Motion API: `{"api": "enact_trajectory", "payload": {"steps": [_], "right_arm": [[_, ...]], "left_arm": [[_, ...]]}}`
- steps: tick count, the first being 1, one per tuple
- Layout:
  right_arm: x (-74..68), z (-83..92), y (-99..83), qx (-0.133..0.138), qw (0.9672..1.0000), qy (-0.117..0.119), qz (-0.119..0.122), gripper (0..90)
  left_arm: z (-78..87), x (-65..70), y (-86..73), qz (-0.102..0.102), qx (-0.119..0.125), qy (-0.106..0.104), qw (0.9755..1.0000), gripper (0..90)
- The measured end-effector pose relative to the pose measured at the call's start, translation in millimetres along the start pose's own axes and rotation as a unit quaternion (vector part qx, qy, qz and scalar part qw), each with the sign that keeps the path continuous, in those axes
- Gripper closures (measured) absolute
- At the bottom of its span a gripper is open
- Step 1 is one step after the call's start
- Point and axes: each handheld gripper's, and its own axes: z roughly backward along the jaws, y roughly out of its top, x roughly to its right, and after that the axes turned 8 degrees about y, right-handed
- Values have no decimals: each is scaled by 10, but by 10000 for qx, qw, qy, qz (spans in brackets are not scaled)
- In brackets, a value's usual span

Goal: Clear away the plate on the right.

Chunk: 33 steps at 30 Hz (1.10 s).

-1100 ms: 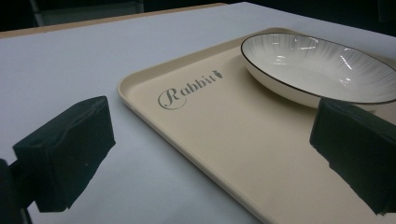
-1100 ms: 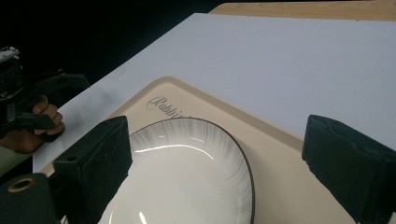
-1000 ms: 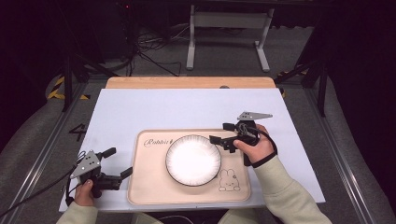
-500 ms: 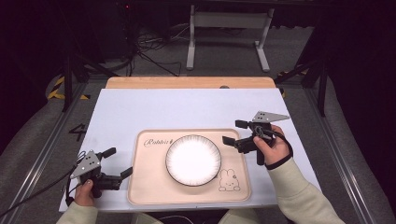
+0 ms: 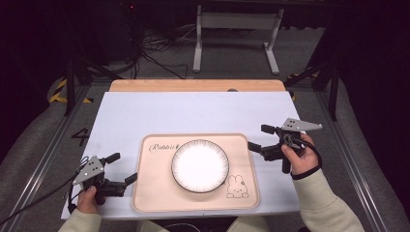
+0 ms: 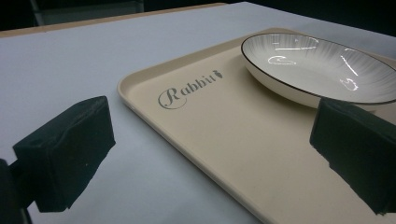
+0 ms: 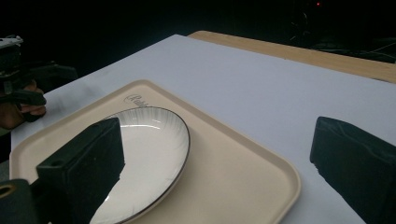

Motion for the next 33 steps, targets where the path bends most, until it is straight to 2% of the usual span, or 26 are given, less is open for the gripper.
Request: {"api": "enact_trajectory", "payload": {"steps": [9, 18, 25, 33], "right_arm": [[95, 212, -119, 56, 9998, -196, -7, 28], [174, 390, -227, 48, 9990, -430, 113, 26], [236, 543, -394, 179, 9979, -617, 13, 19], [258, 604, -613, 263, 9974, -663, 133, 16]], "left_arm": [[-1, -5, 1, -24, 3, -3, 10000, 4], [-2, -7, 0, -15, 17, 9, 10000, 4], [0, -6, 0, 17, 8, 1, 10000, 4], [0, -6, 0, 21, 7, 4, 10000, 4]]}}
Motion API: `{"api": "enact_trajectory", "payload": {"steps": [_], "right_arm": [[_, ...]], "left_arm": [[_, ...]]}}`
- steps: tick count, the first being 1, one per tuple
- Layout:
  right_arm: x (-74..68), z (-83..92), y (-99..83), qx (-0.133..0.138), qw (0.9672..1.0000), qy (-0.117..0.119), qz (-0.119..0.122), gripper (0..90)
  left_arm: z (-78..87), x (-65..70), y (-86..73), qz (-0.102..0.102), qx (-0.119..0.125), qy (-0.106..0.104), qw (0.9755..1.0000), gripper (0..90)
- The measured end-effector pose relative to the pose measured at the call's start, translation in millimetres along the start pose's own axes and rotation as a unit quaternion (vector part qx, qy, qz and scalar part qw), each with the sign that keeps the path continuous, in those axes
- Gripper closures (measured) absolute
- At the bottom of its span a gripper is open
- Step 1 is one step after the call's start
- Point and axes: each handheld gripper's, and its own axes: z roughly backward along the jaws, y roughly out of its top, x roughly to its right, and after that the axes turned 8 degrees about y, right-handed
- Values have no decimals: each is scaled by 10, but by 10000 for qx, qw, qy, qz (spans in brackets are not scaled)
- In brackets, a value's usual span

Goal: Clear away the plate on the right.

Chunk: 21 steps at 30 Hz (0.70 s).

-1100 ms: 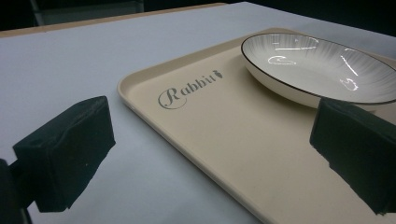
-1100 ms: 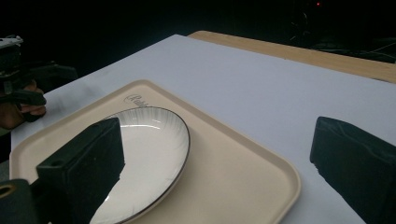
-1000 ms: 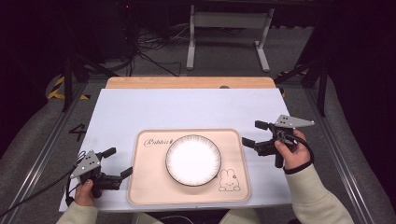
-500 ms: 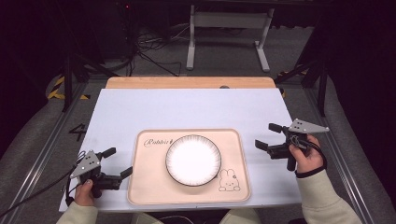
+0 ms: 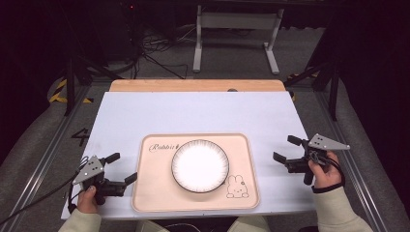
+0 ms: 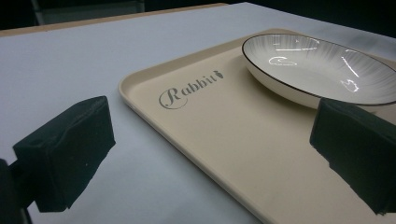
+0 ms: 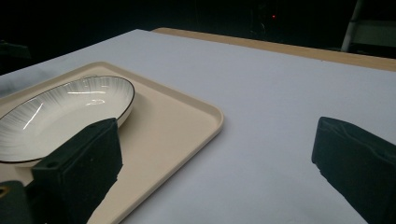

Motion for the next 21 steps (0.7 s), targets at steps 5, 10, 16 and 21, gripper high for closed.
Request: {"api": "enact_trajectory", "payload": {"steps": [5, 10, 16, 21], "right_arm": [[-1, -4, -119, 73, 10000, -18, -11, 15], [2, -15, -211, 127, 9999, -7, -43, 15], [14, -21, -343, 152, 9998, 1, -142, 15], [2, -39, -400, 48, 9998, -4, -183, 11]], "left_arm": [[2, -1, 0, -2, -5, -3, 10000, 4], [3, 0, 0, -9, 2, -6, 10000, 4], [3, -1, -1, -7, 11, -16, 10000, 4], [5, -8, 0, -37, 24, -23, 10000, 4]]}}
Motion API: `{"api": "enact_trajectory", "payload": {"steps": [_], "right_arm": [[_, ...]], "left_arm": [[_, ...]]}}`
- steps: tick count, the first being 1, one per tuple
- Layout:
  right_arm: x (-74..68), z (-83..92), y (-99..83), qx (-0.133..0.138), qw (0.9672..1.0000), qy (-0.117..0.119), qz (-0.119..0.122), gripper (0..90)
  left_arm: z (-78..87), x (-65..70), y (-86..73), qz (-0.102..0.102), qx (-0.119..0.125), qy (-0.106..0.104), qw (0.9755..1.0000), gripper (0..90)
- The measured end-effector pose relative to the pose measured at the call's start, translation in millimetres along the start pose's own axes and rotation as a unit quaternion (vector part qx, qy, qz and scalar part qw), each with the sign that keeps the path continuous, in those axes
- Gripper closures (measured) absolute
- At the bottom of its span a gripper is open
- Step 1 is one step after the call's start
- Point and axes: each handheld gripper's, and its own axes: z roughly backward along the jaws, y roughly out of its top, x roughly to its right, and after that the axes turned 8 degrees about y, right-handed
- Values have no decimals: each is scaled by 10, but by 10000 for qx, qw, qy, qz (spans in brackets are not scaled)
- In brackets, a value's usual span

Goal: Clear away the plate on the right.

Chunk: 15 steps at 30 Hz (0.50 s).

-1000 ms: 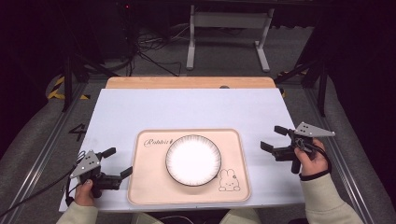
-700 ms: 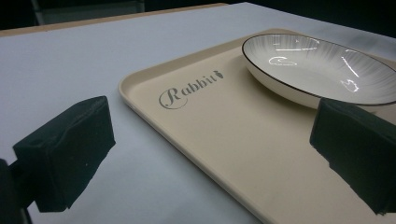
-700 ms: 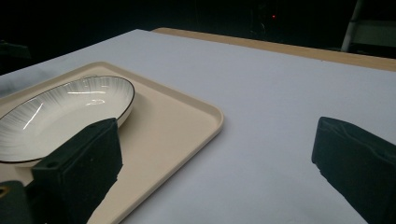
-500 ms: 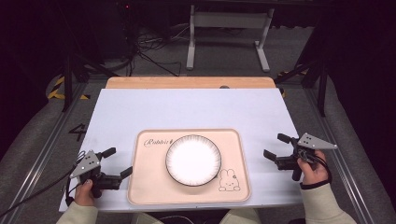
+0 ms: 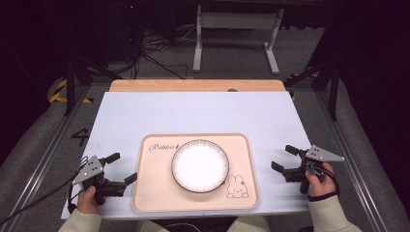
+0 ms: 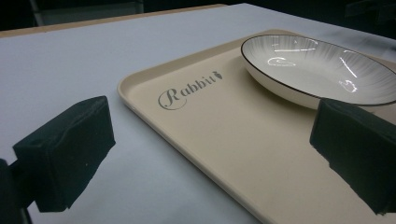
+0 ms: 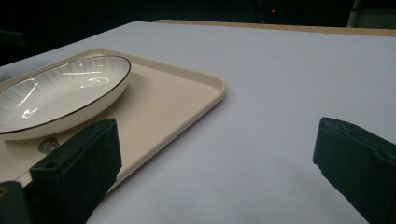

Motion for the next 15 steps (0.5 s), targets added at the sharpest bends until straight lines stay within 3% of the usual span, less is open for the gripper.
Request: {"api": "enact_trajectory", "payload": {"steps": [4, 12, 15], "right_arm": [[-3, -20, 0, -67, 9999, -103, 1, 11], [1, -20, -1, -77, 9999, -112, -70, 11], [-1, -29, 1, -121, 9999, -91, 4, 11]], "left_arm": [[2, 0, -3, 32, 21, -8, 10000, 4], [8, -3, -4, 15, 39, -15, 10000, 4], [7, -2, -6, 19, 65, -11, 10000, 3]]}}
